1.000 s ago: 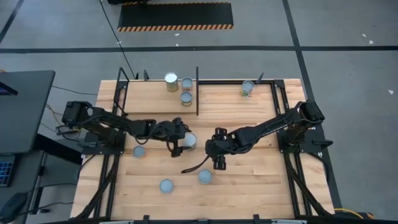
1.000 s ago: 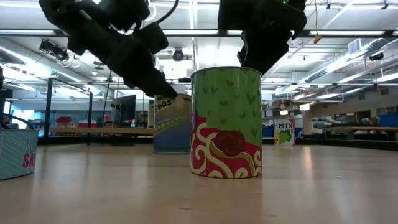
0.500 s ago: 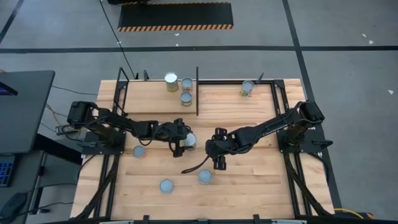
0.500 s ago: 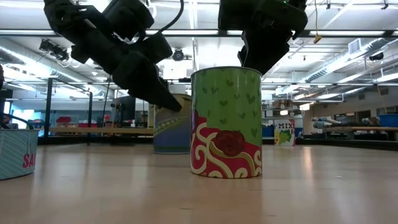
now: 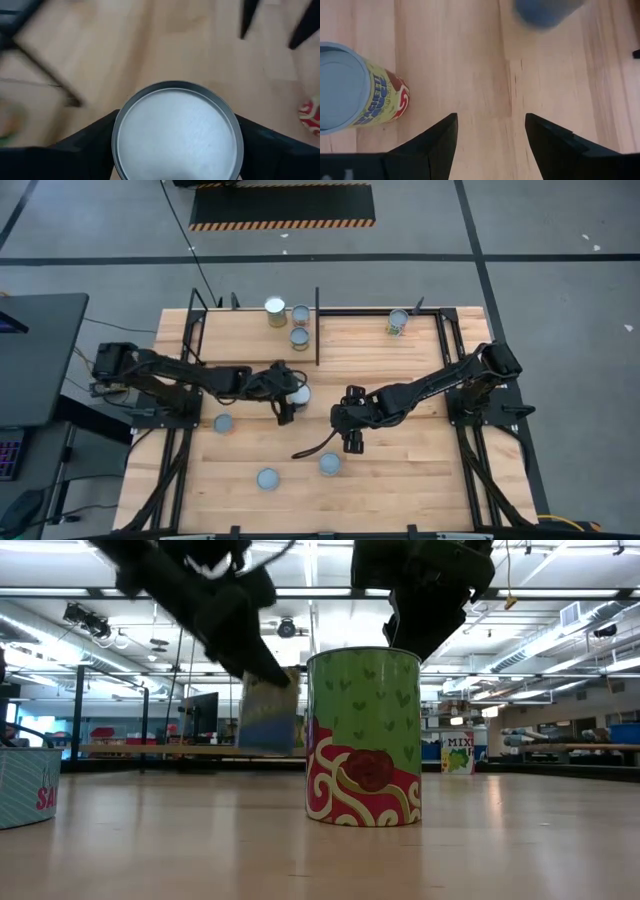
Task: Pick and place cans onto a shelf
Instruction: Put the canned peas on the shelf
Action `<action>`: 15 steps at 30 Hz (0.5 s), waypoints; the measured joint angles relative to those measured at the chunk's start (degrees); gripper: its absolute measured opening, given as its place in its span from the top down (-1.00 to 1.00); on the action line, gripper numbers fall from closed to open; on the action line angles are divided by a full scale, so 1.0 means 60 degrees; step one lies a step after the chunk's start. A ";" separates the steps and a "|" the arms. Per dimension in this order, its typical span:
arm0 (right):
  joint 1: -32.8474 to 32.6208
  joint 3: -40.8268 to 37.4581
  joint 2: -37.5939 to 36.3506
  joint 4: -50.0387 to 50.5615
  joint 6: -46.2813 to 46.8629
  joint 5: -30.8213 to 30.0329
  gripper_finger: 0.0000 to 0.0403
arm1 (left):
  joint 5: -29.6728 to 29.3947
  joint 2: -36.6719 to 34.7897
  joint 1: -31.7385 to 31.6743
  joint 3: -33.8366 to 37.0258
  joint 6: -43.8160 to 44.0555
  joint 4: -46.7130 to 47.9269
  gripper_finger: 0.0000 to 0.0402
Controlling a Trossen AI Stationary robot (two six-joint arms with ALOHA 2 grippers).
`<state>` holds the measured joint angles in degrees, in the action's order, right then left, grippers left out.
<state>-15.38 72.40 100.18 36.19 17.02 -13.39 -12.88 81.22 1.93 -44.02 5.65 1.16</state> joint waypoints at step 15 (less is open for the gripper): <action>-0.0486 0.0004 0.0004 -0.0208 0.0589 -0.0069 -0.19 | -0.0455 -0.3936 -0.3294 0.1020 -0.1806 0.1769 -0.60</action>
<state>-18.29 72.42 100.20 34.94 20.55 -13.80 -15.61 57.60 -17.83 -37.90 -5.19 11.77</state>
